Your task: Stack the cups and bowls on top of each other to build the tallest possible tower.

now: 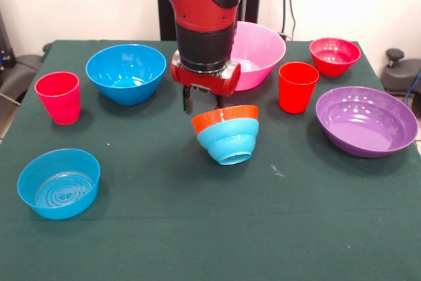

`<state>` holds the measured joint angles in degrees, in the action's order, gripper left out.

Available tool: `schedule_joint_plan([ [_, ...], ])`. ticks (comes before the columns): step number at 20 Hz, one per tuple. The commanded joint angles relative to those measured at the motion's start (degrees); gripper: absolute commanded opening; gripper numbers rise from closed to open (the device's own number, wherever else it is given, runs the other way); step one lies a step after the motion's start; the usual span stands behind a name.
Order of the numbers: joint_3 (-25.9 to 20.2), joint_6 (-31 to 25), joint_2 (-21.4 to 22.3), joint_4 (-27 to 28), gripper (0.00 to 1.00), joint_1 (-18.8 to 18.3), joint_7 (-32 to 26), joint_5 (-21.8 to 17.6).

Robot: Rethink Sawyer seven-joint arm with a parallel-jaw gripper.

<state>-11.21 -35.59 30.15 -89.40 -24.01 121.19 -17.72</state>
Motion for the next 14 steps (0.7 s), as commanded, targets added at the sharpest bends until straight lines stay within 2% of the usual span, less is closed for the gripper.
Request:
schedule_joint_plan([
  [1, -2.47, -8.76, 2.12, 3.37, 1.0, 1.94, -0.7, 1.85],
  [14, 0.01, -6.16, 1.86, 4.35, 1.0, 5.36, 3.84, 1.72],
])
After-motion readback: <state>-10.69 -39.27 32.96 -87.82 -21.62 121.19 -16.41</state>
